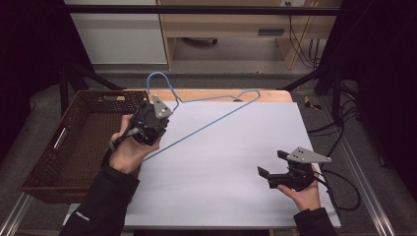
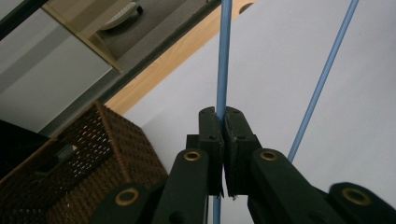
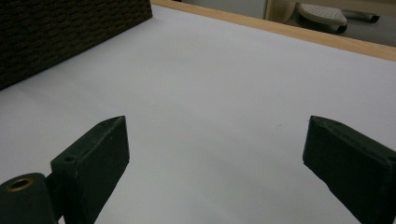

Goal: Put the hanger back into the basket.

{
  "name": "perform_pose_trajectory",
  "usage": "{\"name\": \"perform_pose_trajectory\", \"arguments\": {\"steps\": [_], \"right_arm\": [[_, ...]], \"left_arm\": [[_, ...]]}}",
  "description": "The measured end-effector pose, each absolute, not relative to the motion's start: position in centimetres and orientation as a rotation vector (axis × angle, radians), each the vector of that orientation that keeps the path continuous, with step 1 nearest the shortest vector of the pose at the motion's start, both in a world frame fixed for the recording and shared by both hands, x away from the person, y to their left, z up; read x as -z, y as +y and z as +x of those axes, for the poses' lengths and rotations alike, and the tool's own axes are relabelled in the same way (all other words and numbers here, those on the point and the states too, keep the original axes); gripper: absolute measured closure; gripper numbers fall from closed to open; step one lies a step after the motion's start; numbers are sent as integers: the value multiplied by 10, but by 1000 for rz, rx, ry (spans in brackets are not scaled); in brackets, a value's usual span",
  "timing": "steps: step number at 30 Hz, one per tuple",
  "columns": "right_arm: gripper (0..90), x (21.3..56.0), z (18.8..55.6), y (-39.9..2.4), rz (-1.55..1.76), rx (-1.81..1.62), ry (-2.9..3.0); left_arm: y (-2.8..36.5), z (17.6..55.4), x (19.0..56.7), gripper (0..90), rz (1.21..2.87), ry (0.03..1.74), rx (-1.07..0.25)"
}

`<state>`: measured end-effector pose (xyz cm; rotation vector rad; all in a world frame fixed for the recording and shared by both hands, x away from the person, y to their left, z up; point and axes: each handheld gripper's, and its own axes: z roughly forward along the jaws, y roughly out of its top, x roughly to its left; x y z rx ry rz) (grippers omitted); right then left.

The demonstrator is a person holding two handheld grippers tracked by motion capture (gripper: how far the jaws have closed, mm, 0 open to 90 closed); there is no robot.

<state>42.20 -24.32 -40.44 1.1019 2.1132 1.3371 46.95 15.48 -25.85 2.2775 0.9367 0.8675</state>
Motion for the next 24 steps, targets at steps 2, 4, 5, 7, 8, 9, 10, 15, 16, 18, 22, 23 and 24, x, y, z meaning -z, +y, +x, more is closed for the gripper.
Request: {"name": "perform_pose_trajectory", "arguments": {"steps": [2,4,5,7,8,9,10,15,16,18,22,23,24], "right_arm": [[78,405,422,-243,1112,-1344,2112],[77,405,422,-244,1100,-1335,2112],[76,405,422,-244,1099,-1335,2112],[74,405,422,-244,1100,-1337,2108],[73,405,422,-244,1100,-1337,2108],[73,405,422,-244,1104,-1336,2108],[73,405,422,-244,1104,-1334,2109],[71,406,423,-244,1102,-1335,2108],[71,406,423,-244,1102,-1335,2110],[70,406,423,-244,1101,-1339,2106],[67,407,423,-244,1092,-1334,2107],[66,407,424,-244,1092,-1334,2108],[65,408,423,-244,1094,-1338,2106]], "left_arm": [[165,470,252,870,2260,966,-867],[176,471,248,871,2239,990,-866],[181,471,245,871,2236,1004,-869],[193,471,241,870,2223,1026,-871],[198,471,240,870,2217,1037,-874],[204,471,239,871,2213,1049,-882],[209,471,238,871,2210,1058,-887],[234,471,238,871,2185,1128,-917],[240,472,237,871,2184,1138,-923],[250,472,238,871,2173,1170,-930],[271,472,239,871,2156,1221,-949],[276,472,240,871,2157,1233,-951],[281,472,241,871,2151,1246,-960]]}}
